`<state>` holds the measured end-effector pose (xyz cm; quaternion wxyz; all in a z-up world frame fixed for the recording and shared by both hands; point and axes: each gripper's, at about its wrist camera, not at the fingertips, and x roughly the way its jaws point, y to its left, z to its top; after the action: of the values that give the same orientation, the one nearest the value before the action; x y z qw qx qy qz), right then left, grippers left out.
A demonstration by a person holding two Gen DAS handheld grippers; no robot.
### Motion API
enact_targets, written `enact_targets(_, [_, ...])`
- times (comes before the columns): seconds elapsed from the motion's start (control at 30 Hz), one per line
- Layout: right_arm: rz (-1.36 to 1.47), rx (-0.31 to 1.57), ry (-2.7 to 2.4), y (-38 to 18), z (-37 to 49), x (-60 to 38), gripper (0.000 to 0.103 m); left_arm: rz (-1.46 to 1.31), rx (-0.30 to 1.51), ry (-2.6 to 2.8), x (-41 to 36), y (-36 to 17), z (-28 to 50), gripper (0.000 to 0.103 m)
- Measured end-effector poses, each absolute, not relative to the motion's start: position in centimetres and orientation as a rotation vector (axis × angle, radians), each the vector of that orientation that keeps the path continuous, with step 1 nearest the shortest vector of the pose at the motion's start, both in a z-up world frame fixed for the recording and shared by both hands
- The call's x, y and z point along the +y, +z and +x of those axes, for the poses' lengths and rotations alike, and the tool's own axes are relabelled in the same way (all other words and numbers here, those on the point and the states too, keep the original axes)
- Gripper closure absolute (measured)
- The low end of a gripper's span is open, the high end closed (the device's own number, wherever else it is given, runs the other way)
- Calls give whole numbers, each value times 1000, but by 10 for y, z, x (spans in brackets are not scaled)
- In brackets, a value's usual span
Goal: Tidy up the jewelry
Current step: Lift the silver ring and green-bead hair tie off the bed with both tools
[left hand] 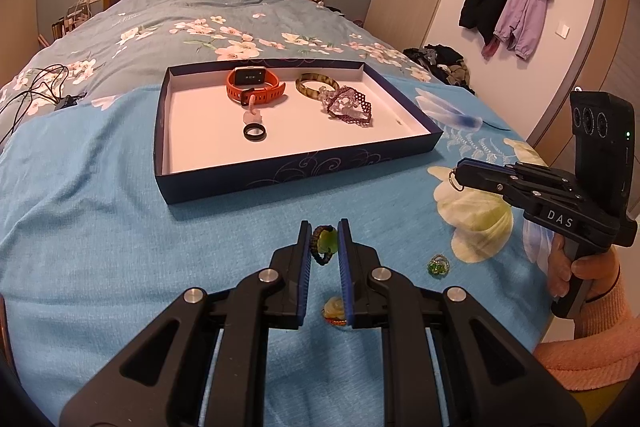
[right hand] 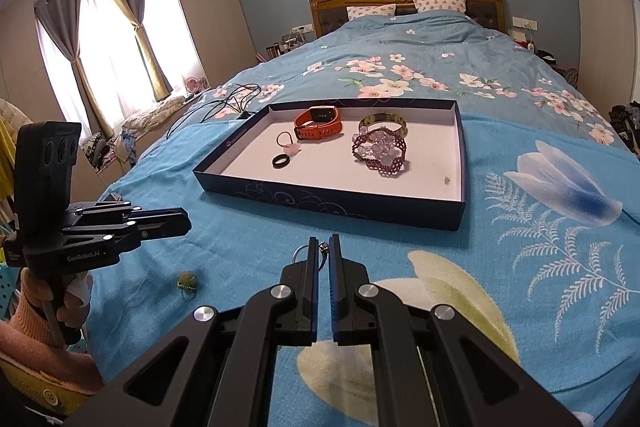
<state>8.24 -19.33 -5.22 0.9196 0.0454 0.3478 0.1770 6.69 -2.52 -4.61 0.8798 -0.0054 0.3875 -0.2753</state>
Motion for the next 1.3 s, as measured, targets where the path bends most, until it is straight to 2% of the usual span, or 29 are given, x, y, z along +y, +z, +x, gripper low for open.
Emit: enact_targets(1.3, [68, 676, 369, -38, 99, -193, 100, -22, 774, -577, -32, -32, 80, 90])
